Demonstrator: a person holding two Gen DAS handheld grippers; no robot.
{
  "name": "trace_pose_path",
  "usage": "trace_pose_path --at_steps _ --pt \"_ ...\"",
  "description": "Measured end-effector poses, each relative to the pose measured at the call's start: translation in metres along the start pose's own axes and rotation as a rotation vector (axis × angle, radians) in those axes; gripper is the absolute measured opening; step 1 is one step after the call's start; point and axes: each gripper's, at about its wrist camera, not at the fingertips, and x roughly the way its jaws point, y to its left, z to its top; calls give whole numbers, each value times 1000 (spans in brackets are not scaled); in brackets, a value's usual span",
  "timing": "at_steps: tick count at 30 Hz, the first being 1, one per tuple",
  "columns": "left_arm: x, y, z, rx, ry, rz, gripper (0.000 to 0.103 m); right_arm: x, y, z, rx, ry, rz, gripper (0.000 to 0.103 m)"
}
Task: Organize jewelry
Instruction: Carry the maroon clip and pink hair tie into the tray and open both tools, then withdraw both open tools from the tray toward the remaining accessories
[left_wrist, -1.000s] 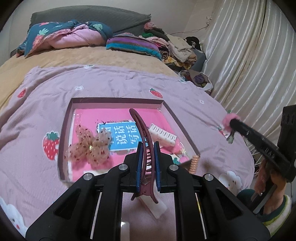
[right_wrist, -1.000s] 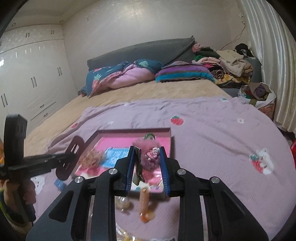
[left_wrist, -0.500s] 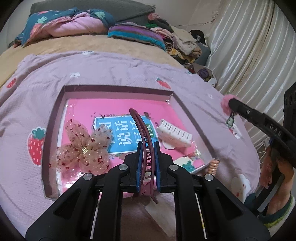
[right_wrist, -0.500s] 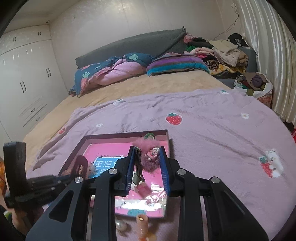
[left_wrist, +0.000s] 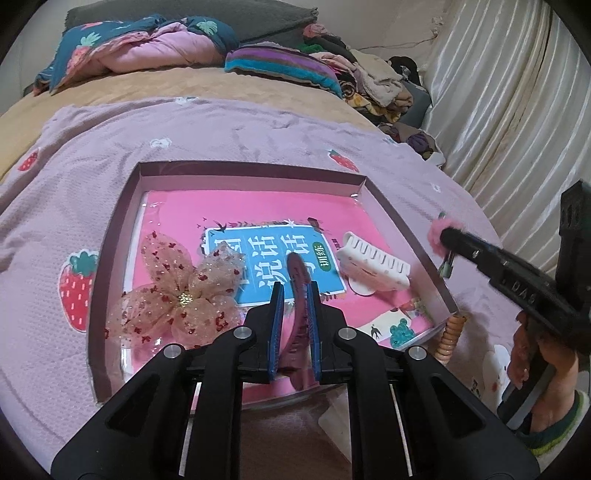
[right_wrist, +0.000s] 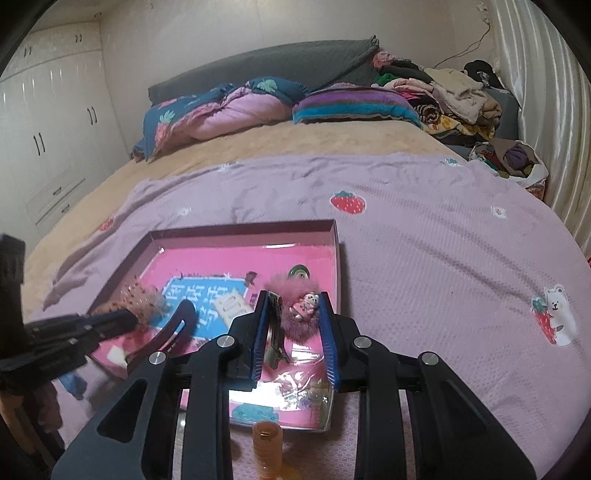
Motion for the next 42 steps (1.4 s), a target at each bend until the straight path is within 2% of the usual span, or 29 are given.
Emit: trace_pose_path --at_steps 4,6,9,19,28,30,32,35,38,42 --pt "-11 2 1 -4 -12 18 14 7 4 -7 -8 33 5 25" --pt "-19 3 0 -10 -19 23 14 11 5 -9 -13 50 4 25" --pt "-29 5 -1 -18 -27 38 23 15 5 -13 -13 69 2 25" --pt "-51 14 -4 -67 -45 52 40 14 6 -19 -9 87 8 30" --pt "-69 14 -2 -90 -79 37 54 -6 5 -22 -6 54 -6 57" --pt "-72 14 0 -92 -86 39 57 -15 3 -21 0 35 -12 69" --pt "-77 13 0 -89 -100 44 60 -25 2 -20 2 9 -24 75" --pt "-86 9 2 -85 -124 45 66 -38 3 -17 -5 -20 -42 78" --pt "-96 6 2 -74 -144 54 73 -53 5 -15 -21 -59 -67 86" --pt "-107 8 -1 -87 -161 70 82 -67 9 -13 -31 -86 -71 86"
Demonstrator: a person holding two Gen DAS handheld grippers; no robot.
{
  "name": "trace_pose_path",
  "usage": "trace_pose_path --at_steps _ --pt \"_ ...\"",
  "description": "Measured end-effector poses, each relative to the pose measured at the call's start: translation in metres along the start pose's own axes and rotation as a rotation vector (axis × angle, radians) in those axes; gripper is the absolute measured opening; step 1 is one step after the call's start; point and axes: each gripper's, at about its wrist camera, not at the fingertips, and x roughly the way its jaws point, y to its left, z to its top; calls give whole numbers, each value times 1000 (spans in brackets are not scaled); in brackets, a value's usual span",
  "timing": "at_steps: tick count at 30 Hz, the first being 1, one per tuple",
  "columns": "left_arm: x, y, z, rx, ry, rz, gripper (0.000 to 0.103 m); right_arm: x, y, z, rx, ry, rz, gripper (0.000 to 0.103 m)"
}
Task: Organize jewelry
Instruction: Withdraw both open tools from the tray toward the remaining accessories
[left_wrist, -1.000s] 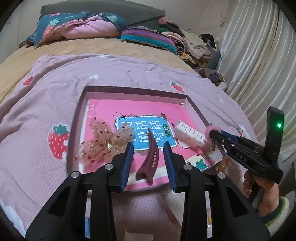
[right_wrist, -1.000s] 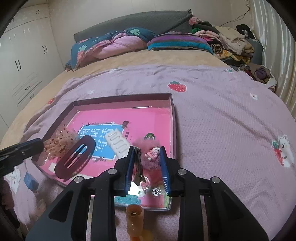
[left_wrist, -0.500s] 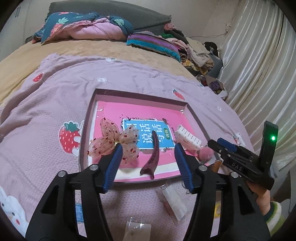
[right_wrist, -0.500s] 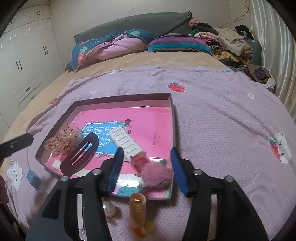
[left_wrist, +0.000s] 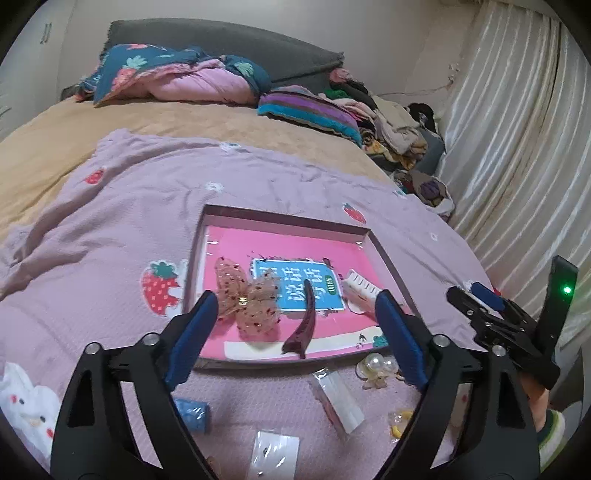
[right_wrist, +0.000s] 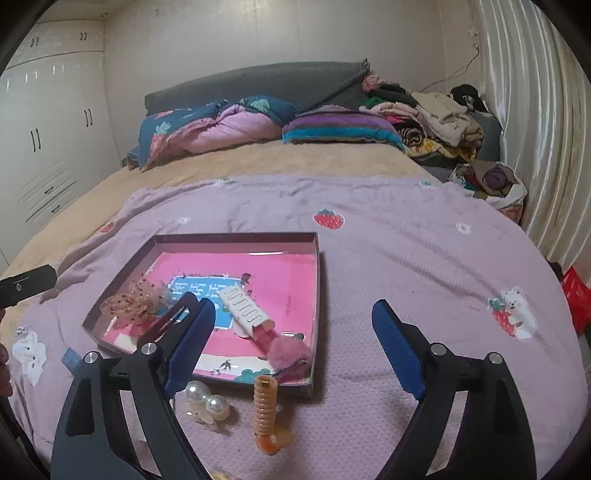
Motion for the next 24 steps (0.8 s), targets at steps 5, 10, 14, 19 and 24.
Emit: trace_pose_path --at_steps 5,10,14,19,24 --pt "-22 5 1 -22 -41 1 92 -23 4 5 1 -46 18 93" --pt "-40 9 2 -36 -73 3 93 -47 8 7 -10 -88 21 94" --pt "-51 12 -2 -38 -81 10 93 -62 7 5 -17 -104 12 94" --pt "-55 10 -9 -27 -72 16 93 -74 3 1 -12 -111 -12 95" --pt "-57 7 -17 -15 -57 13 93 -87 -1 -6 -8 -117 -32 95"
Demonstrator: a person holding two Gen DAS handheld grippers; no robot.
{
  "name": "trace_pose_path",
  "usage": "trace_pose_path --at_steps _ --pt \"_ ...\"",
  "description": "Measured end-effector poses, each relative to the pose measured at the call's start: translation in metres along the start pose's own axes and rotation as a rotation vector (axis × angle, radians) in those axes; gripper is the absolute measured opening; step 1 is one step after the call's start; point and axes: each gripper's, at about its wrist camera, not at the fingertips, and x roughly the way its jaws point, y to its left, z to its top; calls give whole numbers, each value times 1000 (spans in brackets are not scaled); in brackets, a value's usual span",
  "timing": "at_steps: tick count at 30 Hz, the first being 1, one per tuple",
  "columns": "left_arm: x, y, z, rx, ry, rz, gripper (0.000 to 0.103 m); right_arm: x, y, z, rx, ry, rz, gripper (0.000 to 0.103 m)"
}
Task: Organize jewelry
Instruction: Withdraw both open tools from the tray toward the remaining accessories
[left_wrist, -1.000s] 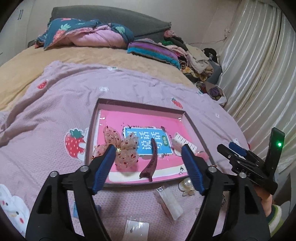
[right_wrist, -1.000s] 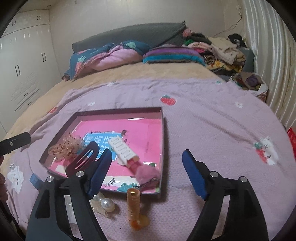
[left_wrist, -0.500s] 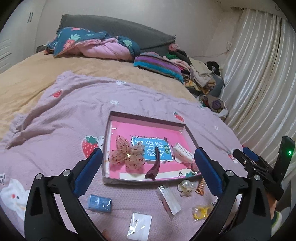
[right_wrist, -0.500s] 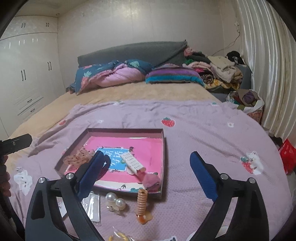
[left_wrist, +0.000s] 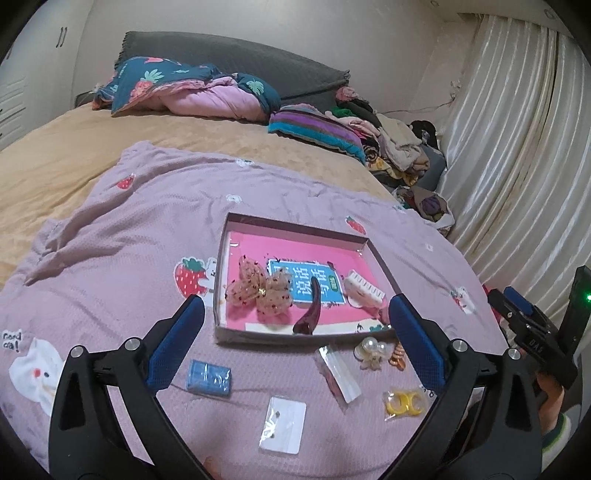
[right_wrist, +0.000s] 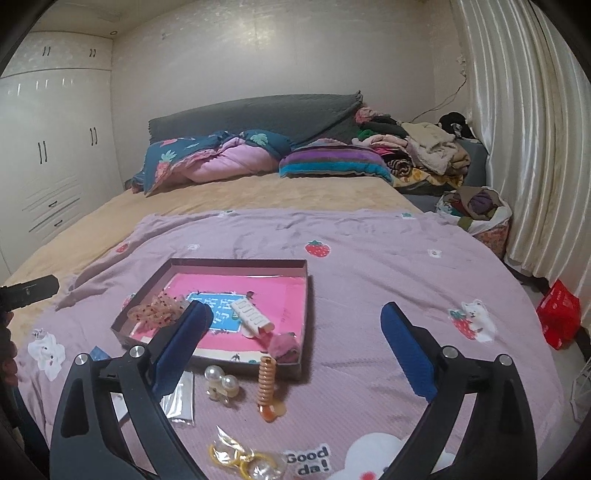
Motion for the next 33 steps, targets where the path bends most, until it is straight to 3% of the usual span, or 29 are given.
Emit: trace_pose_path --at_steps 16,33 --pt "-16 21 -25 -25 30 54 93 -23 -1 -19 -19 2 -4 96" --pt "-14 41 -47 -39 90 103 93 -24 20 -59 -95 108 31 96"
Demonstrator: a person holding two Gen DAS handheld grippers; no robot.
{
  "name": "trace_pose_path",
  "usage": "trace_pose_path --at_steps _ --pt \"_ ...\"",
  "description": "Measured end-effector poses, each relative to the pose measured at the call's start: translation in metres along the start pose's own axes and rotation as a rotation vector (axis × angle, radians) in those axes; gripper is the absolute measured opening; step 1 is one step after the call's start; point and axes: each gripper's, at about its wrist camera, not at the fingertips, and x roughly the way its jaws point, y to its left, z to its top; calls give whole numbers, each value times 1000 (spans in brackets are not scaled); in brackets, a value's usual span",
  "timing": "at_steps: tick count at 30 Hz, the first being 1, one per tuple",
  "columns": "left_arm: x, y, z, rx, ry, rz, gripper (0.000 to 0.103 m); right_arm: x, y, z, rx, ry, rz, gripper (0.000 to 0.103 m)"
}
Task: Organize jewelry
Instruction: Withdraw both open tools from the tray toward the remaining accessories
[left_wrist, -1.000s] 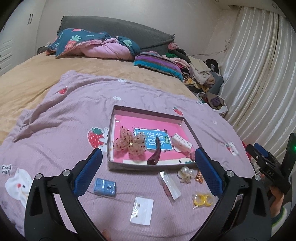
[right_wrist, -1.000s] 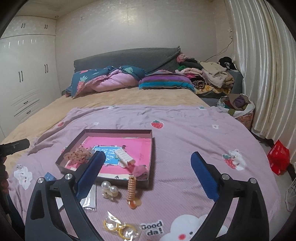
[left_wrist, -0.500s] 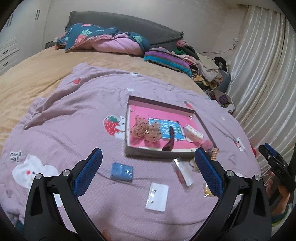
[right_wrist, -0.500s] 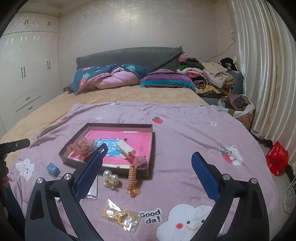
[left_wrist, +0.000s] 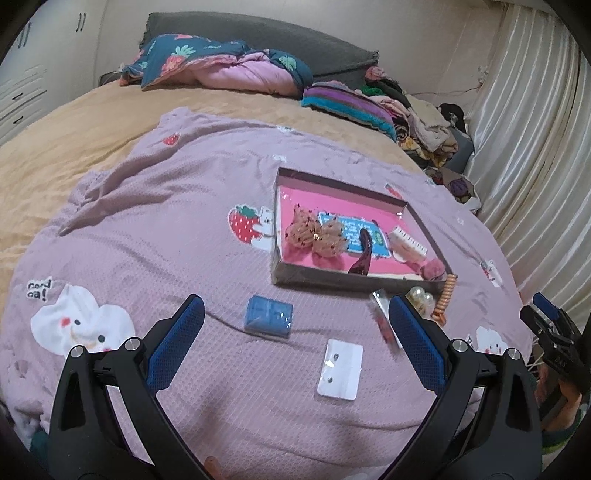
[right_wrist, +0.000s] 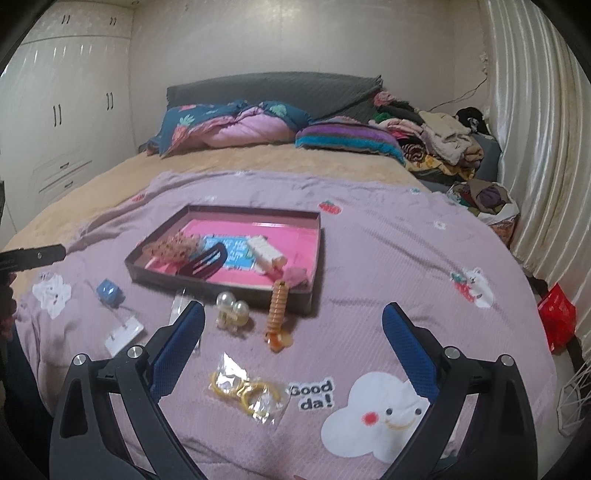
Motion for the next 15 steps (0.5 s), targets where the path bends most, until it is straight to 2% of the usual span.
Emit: trace_pose_path --at_steps 15 --pt "44 3 -23 36 107 62 93 41 16 -41 -49 173 21 96"
